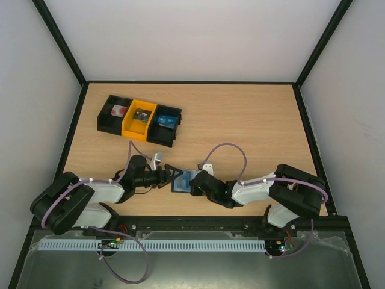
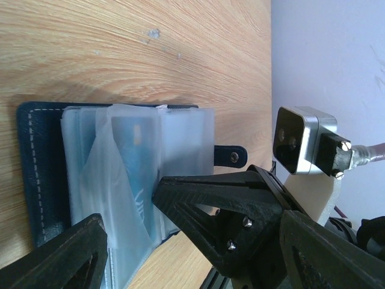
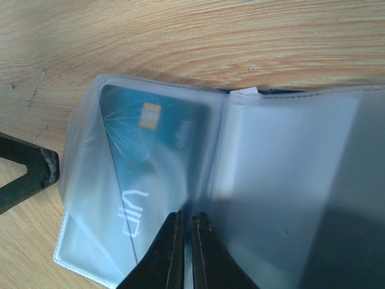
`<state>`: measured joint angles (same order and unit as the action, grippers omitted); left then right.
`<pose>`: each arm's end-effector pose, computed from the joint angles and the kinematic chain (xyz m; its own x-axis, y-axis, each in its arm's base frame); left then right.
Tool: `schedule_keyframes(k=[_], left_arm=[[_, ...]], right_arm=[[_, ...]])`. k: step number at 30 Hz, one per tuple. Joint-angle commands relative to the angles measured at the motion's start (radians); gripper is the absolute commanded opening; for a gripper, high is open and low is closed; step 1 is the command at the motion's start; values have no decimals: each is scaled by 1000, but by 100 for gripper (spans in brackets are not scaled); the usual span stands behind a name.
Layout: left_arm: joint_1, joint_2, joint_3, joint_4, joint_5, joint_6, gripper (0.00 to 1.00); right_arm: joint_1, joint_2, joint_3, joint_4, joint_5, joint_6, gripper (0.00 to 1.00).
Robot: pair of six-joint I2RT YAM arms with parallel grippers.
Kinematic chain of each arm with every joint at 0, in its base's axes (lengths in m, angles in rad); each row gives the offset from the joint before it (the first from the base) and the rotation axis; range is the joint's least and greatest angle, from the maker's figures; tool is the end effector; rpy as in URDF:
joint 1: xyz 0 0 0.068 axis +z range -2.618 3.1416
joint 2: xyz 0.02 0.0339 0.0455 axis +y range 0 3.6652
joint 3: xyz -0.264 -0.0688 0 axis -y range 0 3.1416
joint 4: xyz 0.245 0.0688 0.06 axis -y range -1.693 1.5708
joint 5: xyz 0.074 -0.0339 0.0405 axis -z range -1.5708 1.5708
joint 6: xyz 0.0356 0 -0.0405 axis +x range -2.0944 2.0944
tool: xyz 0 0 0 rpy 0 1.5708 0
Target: Take the credit cards out of the card holder
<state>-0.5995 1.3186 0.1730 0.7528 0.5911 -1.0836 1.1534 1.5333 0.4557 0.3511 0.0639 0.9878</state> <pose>0.1585 -0.1323 0.1311 -0.9375 -0.2480 -0.2440 0.1391 0.3758 -0.9162 0.1078 0.2375 0.1172 -0.8937 0.0399 -0.4469 -0.2668 0.7537 0.6007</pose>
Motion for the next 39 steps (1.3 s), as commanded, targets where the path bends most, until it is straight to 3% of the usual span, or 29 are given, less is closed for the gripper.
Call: schedule_keyframes(k=[1, 13, 22, 39], left_arm=[[-14, 25, -1, 80, 28, -6, 80], [-28, 31, -3, 101, 25, -32, 79], [-35, -95, 38, -176, -46, 60, 80], [-45, 3, 15, -38, -17, -1, 80]], right_arm=[[-1, 8, -30, -58, 27, 10, 5], [0, 10, -26, -60, 29, 3, 5], [-1, 21, -19, -55, 30, 5, 5], [0, 15, -21, -55, 36, 8, 5]])
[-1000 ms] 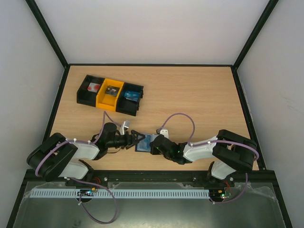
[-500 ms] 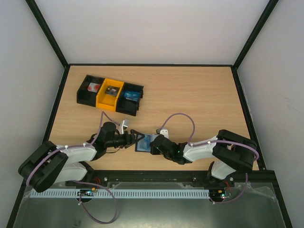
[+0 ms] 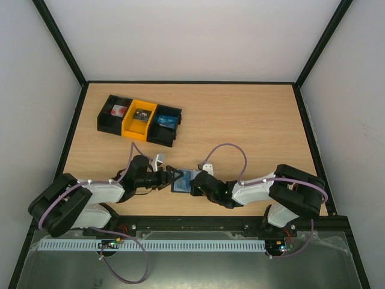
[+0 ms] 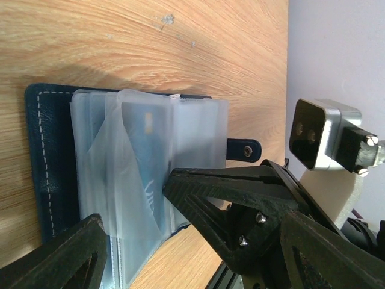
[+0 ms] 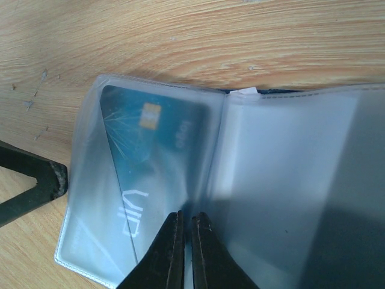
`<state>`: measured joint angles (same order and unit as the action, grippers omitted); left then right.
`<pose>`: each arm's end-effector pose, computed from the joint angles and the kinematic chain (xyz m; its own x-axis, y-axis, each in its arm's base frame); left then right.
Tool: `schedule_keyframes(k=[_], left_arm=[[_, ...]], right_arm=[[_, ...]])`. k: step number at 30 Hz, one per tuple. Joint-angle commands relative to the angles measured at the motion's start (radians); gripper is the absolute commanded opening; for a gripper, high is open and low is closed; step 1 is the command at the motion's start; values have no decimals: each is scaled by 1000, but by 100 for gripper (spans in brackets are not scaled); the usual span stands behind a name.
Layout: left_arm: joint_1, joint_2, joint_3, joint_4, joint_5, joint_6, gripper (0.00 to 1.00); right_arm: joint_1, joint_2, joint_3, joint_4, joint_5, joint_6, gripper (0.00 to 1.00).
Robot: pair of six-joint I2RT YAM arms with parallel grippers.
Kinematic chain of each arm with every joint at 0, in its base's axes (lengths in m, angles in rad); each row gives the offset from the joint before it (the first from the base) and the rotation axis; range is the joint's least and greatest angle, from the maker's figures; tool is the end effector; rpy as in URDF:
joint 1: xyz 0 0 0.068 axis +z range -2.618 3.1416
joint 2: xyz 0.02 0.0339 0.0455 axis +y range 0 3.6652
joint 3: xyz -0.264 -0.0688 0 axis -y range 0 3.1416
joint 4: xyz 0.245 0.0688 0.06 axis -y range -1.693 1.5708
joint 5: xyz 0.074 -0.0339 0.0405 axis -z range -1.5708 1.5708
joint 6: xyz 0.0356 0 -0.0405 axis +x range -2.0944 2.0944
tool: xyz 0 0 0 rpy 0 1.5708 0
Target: Take the credit cards out of the card holder
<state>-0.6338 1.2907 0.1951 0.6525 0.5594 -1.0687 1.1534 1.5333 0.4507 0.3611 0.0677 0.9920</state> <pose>0.1553 -0.1376 0.1321 -0.9449 -0.2276 -0.2353 0.1247 0.4146 -0.9014 0.1077 0.2369 0.1167 -0.8927 0.0472 -0.4481 -0.2635 0.7521 0.6041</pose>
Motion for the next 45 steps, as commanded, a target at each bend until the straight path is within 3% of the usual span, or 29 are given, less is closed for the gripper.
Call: schedule_keyframes(k=[1, 18, 30, 45], left_arm=[[-13, 38, -7, 71, 16, -19, 80], [-34, 29, -12, 95, 3, -53, 80], [-38, -60, -5, -17, -62, -31, 80], [-53, -8, -5, 15, -33, -46, 80]], right_arm=[[1, 12, -18, -65, 33, 2, 5], [-1, 8, -22, -65, 37, 4, 5], [-1, 5, -27, -61, 37, 7, 5], [0, 8, -23, -62, 37, 5, 5]])
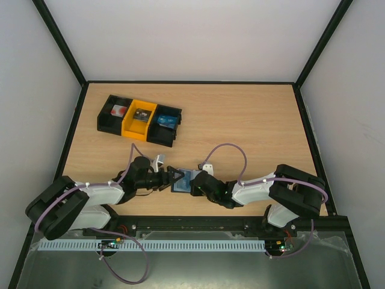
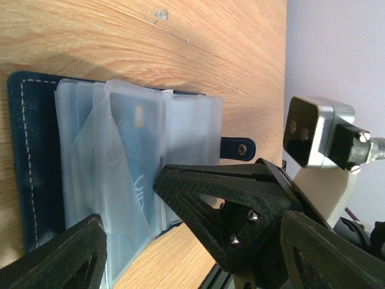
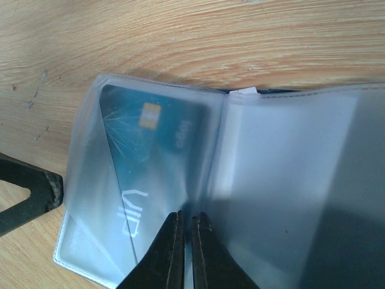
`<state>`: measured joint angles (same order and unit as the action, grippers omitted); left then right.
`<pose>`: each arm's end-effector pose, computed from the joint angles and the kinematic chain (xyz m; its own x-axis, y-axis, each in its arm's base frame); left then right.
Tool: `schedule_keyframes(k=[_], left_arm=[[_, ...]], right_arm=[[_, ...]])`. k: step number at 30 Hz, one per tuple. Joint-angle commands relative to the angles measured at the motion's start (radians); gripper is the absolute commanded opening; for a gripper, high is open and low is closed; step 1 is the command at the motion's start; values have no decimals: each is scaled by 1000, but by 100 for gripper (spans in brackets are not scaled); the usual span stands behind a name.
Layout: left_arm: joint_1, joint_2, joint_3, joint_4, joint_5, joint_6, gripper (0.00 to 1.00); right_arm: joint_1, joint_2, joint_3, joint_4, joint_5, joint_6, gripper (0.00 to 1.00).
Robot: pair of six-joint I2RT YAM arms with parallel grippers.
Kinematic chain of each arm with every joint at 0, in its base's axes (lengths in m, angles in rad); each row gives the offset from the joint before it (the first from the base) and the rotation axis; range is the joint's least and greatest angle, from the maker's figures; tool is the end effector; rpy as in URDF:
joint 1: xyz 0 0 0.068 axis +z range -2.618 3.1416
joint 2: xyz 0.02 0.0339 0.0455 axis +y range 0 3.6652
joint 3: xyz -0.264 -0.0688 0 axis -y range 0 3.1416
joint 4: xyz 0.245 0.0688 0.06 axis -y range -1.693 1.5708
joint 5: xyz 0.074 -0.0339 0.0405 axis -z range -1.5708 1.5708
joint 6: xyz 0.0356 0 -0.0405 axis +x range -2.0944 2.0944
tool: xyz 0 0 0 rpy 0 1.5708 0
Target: Take the credit cards out of the card holder
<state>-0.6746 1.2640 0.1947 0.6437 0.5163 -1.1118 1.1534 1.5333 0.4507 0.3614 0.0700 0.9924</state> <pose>0.1501 -0.1426 0.1359 -0.9446 -0.2428 -0.2208 0.1072 0.4077 -0.9068 0.1078 0.2369 0.1168 -0.8921 0.0488 -0.4492 -0.2628 0.7527 0.6036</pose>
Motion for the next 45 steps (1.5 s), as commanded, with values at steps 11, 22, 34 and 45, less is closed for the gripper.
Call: schedule_keyframes(k=[11, 22, 34, 45], left_arm=[[-17, 39, -2, 35, 13, -3, 80], [-23, 62, -1, 75, 26, -17, 80], [-50, 76, 3, 132, 36, -54, 80], [-89, 67, 13, 186, 19, -97, 80]], right_arm=[[0, 7, -24, -62, 34, 5, 5], [0, 10, -23, -58, 35, 5, 5], [0, 14, -27, -50, 34, 6, 5], [-1, -36, -72, 28, 42, 13, 5]])
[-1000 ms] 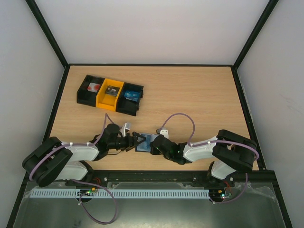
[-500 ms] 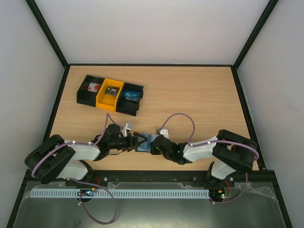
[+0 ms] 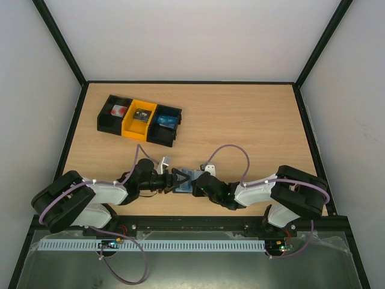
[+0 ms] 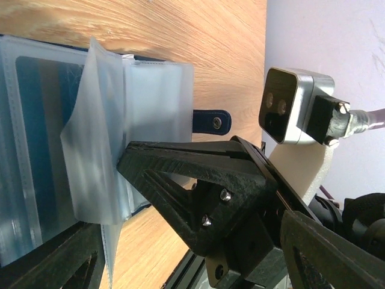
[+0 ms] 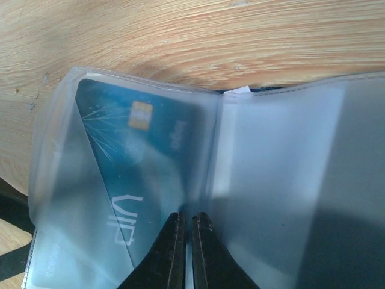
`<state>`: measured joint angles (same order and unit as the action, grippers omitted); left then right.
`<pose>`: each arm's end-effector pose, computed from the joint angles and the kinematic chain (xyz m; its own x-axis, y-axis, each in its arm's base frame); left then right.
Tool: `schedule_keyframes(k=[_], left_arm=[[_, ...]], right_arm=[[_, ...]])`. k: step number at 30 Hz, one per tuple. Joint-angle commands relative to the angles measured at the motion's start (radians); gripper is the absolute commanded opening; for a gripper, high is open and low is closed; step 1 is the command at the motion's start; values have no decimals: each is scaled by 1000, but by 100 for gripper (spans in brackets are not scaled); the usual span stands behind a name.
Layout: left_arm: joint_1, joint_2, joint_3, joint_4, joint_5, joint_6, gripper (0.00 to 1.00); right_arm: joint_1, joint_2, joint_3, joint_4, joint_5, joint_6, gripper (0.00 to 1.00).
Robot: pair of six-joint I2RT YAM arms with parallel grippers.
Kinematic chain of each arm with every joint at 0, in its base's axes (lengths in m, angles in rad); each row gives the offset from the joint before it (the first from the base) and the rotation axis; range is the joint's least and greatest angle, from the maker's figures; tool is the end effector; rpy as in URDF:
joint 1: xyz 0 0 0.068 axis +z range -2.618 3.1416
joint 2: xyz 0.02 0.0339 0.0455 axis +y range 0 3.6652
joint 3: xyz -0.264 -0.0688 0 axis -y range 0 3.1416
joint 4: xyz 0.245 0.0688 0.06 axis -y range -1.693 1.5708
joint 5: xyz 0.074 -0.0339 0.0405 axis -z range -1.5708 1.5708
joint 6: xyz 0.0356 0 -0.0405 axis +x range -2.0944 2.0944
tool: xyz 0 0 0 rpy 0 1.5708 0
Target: Take the credit cards out of the card holder
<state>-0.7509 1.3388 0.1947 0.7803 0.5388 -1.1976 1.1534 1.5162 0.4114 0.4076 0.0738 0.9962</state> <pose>0.1433 -0.1587 0.1350 -0.9666 -0.1911 -0.1707 0.0991 0.3356 -0.9368 0.1051 0.2304 0.1149 -0.8875 0.0637 -0.4564 -0.2645 0.7405 0.6178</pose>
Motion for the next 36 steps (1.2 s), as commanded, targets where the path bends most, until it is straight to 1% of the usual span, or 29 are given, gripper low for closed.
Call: schedule_keyframes(k=[1, 4, 8, 14, 18, 20, 23, 28, 32, 36], left_arm=[[-17, -7, 16, 50, -7, -11, 80], [-28, 1, 24, 56, -20, -16, 80], [-46, 20, 25, 115, -22, -42, 80], [-69, 38, 49, 144, -41, -49, 80], [-86, 65, 70, 163, -49, -60, 79], [-98, 92, 88, 171, -49, -65, 79], [-120, 134, 122, 182, -50, -68, 79], [-149, 214, 167, 243, -44, -84, 78], [-163, 263, 200, 278, -39, -91, 77], [-163, 276, 193, 288, -44, -91, 76]], right_arm=[[-1, -21, -36, -11, 38, 11, 5], [-1, -27, -50, 3, 50, 22, 6], [0, -47, -77, 45, 60, 32, 7], [0, -91, -114, 87, 68, 36, 12], [-1, -147, -154, 99, 98, 52, 13], [1, -198, -180, 98, 123, 67, 14], [1, -314, -206, 57, 180, 79, 17], [1, -525, -223, -101, 306, 97, 18], [0, -703, -266, -166, 361, 113, 18], [0, -821, -296, -217, 387, 127, 18]])
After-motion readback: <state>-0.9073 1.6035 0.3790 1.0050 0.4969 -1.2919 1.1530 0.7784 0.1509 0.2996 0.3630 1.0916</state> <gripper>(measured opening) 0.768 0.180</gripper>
